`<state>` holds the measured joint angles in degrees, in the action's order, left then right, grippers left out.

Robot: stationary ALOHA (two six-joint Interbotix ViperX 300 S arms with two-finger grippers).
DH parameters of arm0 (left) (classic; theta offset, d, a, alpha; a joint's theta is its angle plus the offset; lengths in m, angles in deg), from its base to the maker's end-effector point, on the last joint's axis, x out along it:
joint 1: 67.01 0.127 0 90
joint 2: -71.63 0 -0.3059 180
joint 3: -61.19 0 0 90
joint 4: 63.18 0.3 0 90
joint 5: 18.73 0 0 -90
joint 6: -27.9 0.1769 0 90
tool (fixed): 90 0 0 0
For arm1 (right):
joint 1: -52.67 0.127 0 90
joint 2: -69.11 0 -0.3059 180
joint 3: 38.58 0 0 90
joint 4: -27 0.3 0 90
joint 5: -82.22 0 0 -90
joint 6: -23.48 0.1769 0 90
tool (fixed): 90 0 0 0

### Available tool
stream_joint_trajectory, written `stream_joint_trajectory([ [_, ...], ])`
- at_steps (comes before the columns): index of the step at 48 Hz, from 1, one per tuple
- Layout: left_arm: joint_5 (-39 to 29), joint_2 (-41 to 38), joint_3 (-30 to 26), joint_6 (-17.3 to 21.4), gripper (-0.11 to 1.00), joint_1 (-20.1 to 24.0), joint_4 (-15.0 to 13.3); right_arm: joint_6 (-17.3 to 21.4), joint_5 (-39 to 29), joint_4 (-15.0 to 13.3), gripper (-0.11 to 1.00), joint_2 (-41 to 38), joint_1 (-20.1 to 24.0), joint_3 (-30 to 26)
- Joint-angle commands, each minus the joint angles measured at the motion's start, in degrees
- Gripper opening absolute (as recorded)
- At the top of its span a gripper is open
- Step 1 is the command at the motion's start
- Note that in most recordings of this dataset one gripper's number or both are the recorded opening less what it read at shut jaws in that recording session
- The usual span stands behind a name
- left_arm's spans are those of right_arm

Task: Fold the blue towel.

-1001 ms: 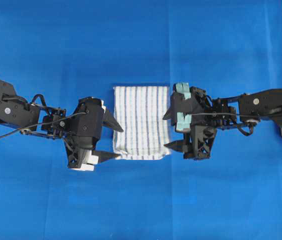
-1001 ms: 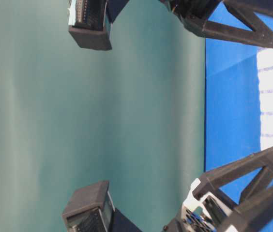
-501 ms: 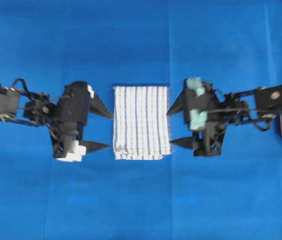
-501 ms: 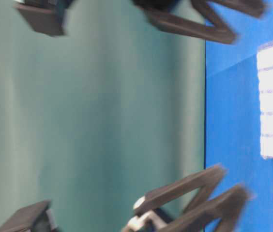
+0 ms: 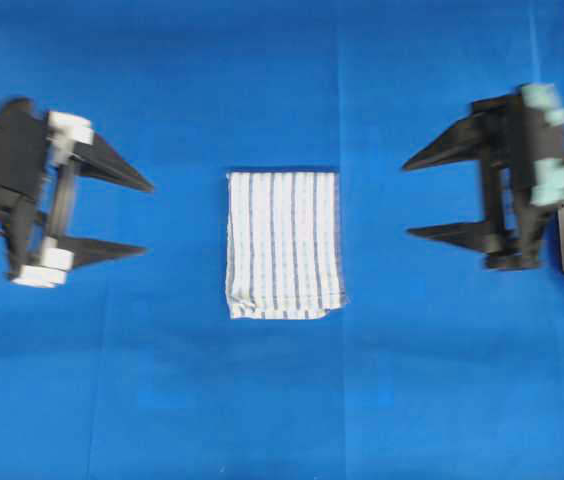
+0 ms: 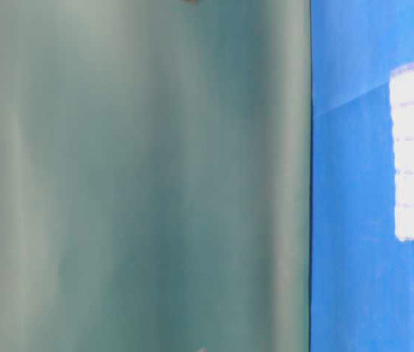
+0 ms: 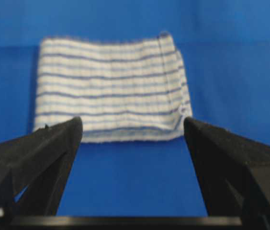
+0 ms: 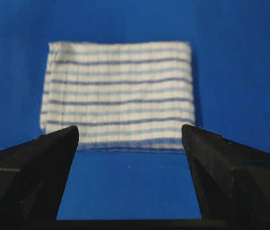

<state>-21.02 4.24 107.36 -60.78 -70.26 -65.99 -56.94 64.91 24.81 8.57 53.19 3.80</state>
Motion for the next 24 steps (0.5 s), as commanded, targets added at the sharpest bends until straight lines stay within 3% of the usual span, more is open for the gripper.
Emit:
stream_joint_trajectory([
  [1, 0.53, 5.27, 1.58, 0.18, 0.82, 0.35, 0.18, 0.09, -0.62, -0.26, 0.87, 4.57, 0.09, 0.70],
  [24, 0.53, 29.00, 15.47, 0.35, 0.82, 0.35, 0.18, 0.09, 0.00, -0.35, 0.87, 22.94, 0.09, 13.54],
])
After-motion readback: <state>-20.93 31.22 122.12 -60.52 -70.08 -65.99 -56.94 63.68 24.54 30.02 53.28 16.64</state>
